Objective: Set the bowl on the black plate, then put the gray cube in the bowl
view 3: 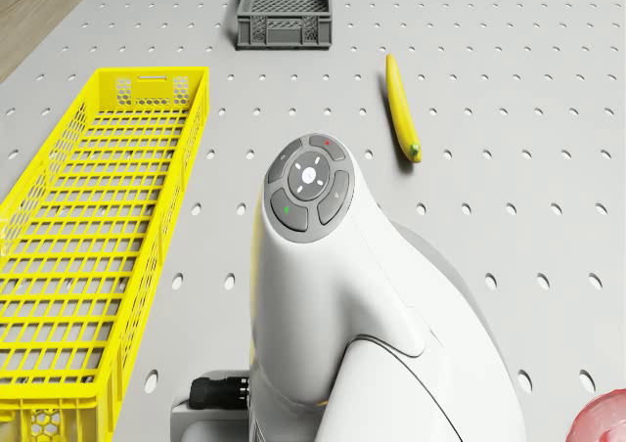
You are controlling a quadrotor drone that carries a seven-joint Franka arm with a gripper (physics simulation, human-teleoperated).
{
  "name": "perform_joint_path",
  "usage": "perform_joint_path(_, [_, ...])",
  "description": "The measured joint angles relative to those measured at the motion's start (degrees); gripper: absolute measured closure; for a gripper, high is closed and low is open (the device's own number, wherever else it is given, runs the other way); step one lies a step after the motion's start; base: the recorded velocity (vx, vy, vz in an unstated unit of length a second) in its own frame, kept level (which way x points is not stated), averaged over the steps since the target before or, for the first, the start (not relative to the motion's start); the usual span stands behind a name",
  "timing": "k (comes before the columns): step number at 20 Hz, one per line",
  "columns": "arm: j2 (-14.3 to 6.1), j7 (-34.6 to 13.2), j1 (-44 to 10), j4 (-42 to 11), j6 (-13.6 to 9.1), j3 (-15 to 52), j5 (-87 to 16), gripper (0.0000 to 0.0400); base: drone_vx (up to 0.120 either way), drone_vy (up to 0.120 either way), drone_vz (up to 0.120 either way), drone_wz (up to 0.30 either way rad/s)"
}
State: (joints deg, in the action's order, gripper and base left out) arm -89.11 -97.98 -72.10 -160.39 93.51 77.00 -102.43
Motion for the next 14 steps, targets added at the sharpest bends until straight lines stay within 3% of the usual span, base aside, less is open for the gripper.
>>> perform_joint_path(7, [-0.17, -0.03, -0.04, 0.01, 0.16, 0.01, 0.07, 0.0300, -0.120, 0.120, 0.000, 0.000])
perform_joint_path(11, [-0.26, -0.05, -0.06, 0.01, 0.24, 0.02, 0.10, 0.0300, -0.010, 0.120, -0.010, 0.000])
perform_joint_path(14, [-0.32, -0.06, -0.08, 0.02, 0.29, 0.03, 0.13, 0.0300, 0.000, 0.120, -0.120, 0.000])
